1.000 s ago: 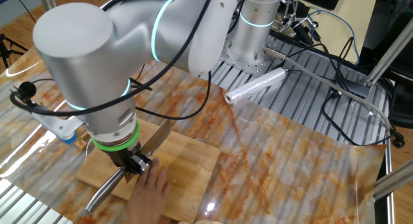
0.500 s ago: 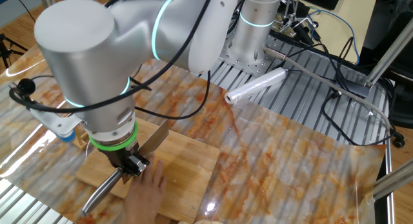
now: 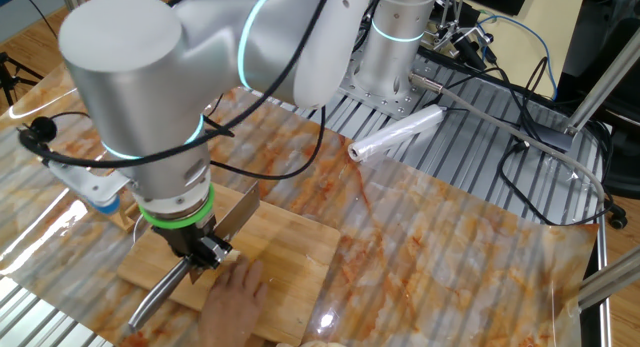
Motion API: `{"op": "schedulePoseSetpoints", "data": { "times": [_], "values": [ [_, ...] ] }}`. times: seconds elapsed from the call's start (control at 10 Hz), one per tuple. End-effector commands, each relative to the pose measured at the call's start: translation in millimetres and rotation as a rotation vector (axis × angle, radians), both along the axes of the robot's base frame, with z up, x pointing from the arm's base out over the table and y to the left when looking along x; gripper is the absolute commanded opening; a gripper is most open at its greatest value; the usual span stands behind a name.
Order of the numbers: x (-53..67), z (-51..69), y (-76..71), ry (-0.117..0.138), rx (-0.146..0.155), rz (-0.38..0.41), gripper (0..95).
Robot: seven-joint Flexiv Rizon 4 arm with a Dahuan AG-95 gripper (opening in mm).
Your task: Slice the lotus root
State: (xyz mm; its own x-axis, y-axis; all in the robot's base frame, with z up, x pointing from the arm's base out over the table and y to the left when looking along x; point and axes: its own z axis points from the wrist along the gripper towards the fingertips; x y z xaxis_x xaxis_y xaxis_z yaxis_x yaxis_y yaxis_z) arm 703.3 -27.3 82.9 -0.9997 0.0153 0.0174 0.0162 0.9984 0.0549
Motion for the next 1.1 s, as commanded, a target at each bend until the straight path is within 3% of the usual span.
{"op": "schedulePoseSetpoints", "data": {
  "times": [0.1,0.6,1.1],
  "values": [
    [-1.8,1.1,0.6,0.0,0.014,0.046,0.0],
    [-4.0,0.2,3.3,0.039,0.019,0.141,0.0],
    [-9.8,0.2,15.6,0.029,0.02,0.181,0.0]
  ]
}}
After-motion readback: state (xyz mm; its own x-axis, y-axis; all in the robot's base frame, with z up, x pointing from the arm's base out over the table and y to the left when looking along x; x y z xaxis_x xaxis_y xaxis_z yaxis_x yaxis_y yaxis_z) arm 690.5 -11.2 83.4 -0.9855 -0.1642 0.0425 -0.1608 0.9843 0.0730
